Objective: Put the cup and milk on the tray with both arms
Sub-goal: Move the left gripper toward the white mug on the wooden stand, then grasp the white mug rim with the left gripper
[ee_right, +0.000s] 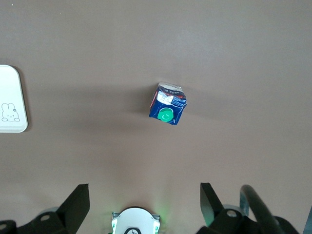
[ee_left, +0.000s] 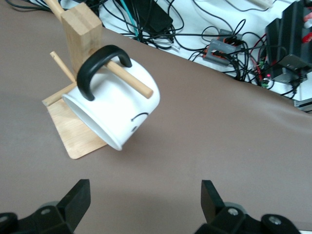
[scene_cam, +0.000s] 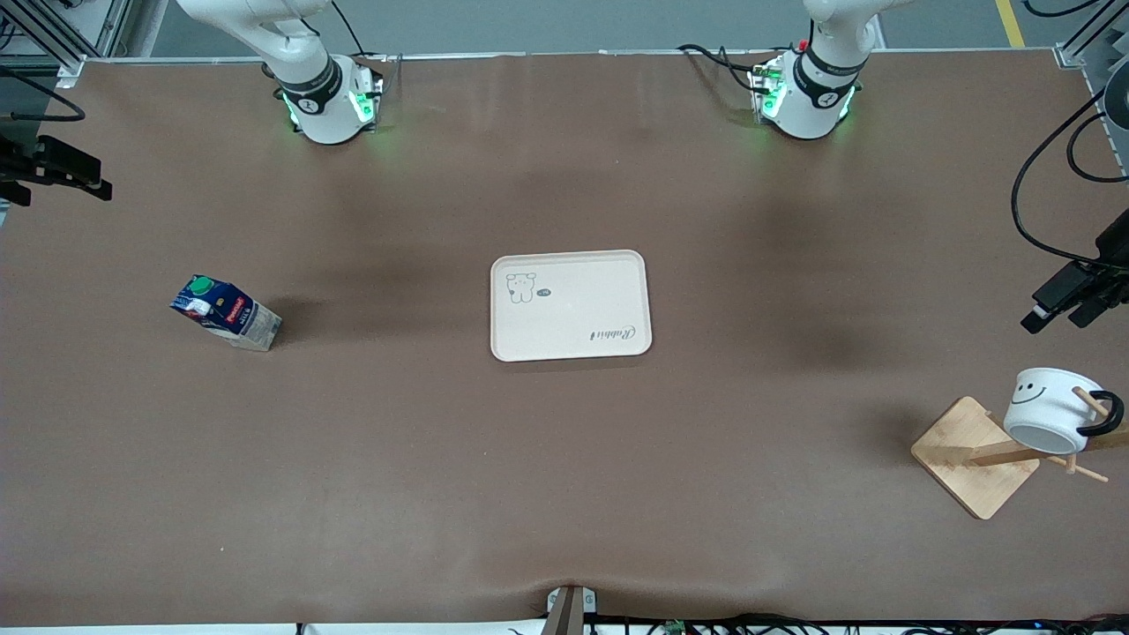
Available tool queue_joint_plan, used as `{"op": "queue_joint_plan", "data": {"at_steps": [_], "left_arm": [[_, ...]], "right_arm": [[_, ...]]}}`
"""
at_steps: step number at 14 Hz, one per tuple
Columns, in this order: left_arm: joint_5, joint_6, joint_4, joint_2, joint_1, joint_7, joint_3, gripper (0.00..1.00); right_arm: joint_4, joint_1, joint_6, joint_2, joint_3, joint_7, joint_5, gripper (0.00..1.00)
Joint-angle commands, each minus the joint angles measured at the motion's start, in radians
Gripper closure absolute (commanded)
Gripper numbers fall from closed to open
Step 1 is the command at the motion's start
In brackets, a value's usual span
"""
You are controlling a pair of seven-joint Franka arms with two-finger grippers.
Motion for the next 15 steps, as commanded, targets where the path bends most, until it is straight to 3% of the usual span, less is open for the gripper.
{"op": "queue_joint_plan", "data": {"at_steps": [1,3,7,12,15], "left_arm": [[-0.169,0.048,0.006,0.069,0.054,0.229,-0.004,0.0],[-0.263,0.05,0.021,0.117,0.072,0.348,-0.004,0.0],[-0.377,0.055,0.05,0.157,0.071,0.385,-0.005,0.0],[-0.441,0.056,0.142,0.249,0.072,0.485,-0.005,0.0],[-0.441,0.056,0.171,0.269,0.065,0.485,-0.007,0.16]], "right_arm": [[-0.016,-0.015,0.001,-0.016,0.008,-0.01,-0.002,0.0],[-0.017,-0.015,0.001,-0.016,0.008,-0.01,-0.002,0.0],[-0.017,-0.018,0.001,-0.016,0.008,-0.01,-0.002,0.0],[-0.017,-0.019,0.001,-0.016,0.008,-0.01,-0.002,0.0],[-0.017,-0.019,0.001,-0.016,0.008,-0.01,-0.002,0.0]]}}
